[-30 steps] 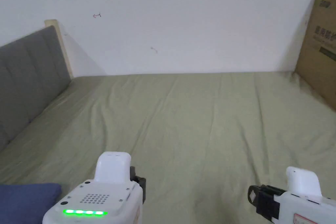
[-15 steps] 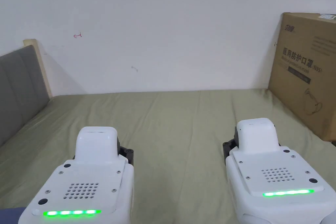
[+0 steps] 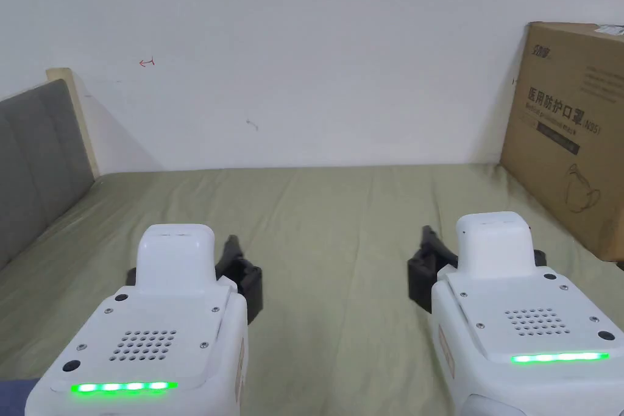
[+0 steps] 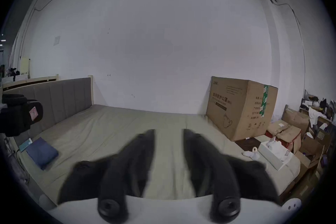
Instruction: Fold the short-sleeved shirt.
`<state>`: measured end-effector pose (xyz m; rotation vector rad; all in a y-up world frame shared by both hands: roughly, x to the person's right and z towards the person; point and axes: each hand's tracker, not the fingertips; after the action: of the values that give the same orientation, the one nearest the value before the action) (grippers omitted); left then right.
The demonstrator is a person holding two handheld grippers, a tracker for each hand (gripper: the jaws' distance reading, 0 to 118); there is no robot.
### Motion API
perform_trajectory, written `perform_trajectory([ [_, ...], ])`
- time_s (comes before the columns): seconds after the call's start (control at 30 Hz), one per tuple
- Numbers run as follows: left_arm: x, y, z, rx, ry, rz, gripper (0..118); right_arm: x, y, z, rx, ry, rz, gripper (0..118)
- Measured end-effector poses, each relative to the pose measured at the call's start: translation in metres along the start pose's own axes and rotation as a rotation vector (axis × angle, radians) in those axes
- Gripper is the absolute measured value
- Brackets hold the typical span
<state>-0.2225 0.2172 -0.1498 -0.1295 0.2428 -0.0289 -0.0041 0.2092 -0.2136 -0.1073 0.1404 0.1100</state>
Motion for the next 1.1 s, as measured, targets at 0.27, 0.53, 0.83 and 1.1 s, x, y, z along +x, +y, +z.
perform_trajectory([
  [0.27,0.000,0.003,-0.008,0.006,-0.008,0.008,118,-0.002,-0.003,0.001,0.037,-0.007,-0.020,118],
  [0.53,-0.001,0.000,-0.014,-0.035,-0.022,-0.017,118,0.003,-0.003,0.005,0.059,-0.012,-0.048,118],
  [0.83,0.011,-0.005,-0.006,-0.010,0.068,-0.074,118,0.008,-0.007,-0.002,0.020,-0.029,-0.034,118],
  [1.1,0.005,-0.003,-0.001,-0.040,0.035,-0.026,118,0.012,-0.010,-0.001,0.020,-0.019,-0.047,118],
])
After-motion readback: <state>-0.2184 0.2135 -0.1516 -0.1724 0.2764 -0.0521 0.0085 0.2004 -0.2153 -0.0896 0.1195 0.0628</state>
